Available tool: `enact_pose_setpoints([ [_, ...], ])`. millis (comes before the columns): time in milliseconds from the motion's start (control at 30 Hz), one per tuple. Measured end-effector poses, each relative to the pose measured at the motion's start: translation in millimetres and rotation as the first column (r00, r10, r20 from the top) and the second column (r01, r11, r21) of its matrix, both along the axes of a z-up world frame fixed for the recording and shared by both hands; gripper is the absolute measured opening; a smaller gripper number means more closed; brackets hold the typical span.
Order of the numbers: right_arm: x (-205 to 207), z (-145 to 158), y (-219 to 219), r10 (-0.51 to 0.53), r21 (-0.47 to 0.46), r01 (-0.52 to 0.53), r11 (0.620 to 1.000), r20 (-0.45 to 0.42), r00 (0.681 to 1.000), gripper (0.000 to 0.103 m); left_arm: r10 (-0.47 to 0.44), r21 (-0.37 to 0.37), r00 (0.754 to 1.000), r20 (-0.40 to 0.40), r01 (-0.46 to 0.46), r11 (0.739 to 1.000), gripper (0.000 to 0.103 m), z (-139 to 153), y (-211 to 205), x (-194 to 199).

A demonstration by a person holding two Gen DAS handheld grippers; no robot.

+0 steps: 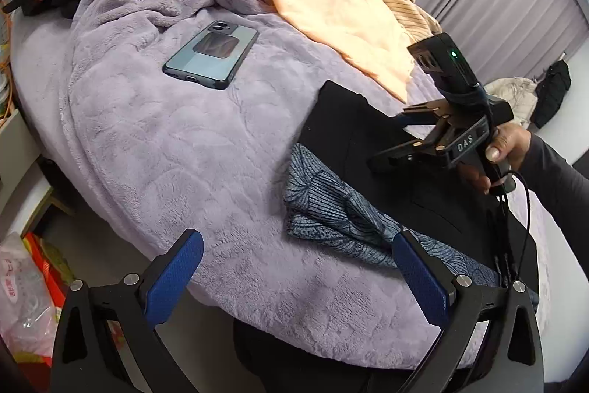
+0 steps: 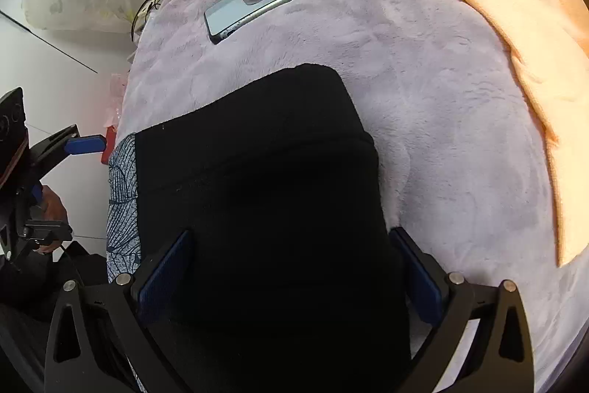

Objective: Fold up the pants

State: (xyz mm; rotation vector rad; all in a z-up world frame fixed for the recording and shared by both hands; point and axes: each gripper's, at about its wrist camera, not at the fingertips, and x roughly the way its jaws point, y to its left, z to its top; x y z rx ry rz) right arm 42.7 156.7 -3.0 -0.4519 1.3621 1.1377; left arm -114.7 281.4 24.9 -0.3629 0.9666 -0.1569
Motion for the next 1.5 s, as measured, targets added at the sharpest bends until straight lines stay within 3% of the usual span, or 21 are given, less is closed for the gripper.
enact_pose_setpoints([
  [100,-13,12,10,0.045,0.007,-0.045,0.999,0.047,0.998,0.086,-0.012,0.009,1.000,-0.008,0.012,1.000,0.103,-2,-2,4],
  [167,-26,30,0,0.059,0.036,-0.064,0.997,0.118,0.991,0.051,-0.026,0.011,1.000,-0.003,0.026,1.000,0.103,-2,-1,9],
  [200,-32,40,-7,0.060,0.054,-0.069,0.996,0.149,0.987,0.043,-0.038,0.000,0.999,0.006,0.038,0.999,0.103,-2,0,11],
  [233,-41,50,-15,0.055,0.071,-0.069,0.995,0.180,0.982,0.037,-0.056,-0.022,0.998,0.022,0.056,0.998,0.103,-2,2,15],
  [333,-69,79,-27,0.046,0.130,-0.085,0.988,0.274,0.961,0.033,-0.112,-0.110,0.993,0.044,0.117,0.987,0.103,-1,10,32],
  [467,-112,123,-46,0.075,0.189,-0.156,0.969,0.380,0.922,0.033,-0.256,-0.122,0.962,0.094,0.266,0.956,0.103,17,-3,55],
  [567,-134,141,-51,0.088,0.209,-0.194,0.958,0.434,0.897,0.033,-0.409,-0.112,0.902,0.138,0.424,0.899,0.103,34,-26,64],
  [700,-141,142,-46,0.101,0.203,-0.212,0.956,0.451,0.887,0.033,-0.556,-0.059,0.829,0.056,0.559,0.827,0.103,33,-70,75],
  [800,-133,134,-37,0.083,0.190,-0.181,0.965,0.433,0.897,0.032,-0.565,-0.034,0.823,-0.054,0.564,0.825,0.100,17,-90,85],
  [833,-129,130,-36,0.081,0.186,-0.176,0.967,0.430,0.899,0.032,-0.560,-0.034,0.825,-0.082,0.559,0.828,0.074,13,-91,88],
  [867,-127,126,-35,0.078,0.182,-0.170,0.968,0.428,0.901,0.033,-0.556,-0.042,0.823,-0.115,0.555,0.830,0.058,8,-92,91],
  [933,-118,118,-36,0.059,0.160,-0.137,0.978,0.417,0.907,0.038,-0.535,-0.030,0.829,-0.160,0.538,0.842,0.039,1,-92,94],
  [1000,-104,110,-37,0.027,0.139,-0.086,0.987,0.379,0.925,0.052,-0.522,0.002,0.831,-0.191,0.532,0.847,0.031,-2,-96,96],
  [1133,-91,115,-63,-0.043,0.142,-0.011,0.990,0.374,0.926,0.063,-0.504,0.081,0.835,-0.221,0.531,0.843,0.028,1,-110,97],
  [1233,-100,117,-97,-0.038,0.091,0.000,0.996,0.414,0.910,0.081,-0.496,0.048,0.835,-0.238,0.520,0.853,0.028,1,-108,102],
  [1333,-119,102,-128,0.036,-0.012,-0.034,0.999,0.409,0.912,0.081,-0.488,0.014,0.837,-0.248,0.506,0.862,0.028,3,-105,108],
  [1500,-141,43,-155,0.144,-0.200,-0.085,0.976,0.302,0.942,0.081,-0.475,0.084,0.842,-0.255,0.508,0.857,0.027,13,-119,101],
])
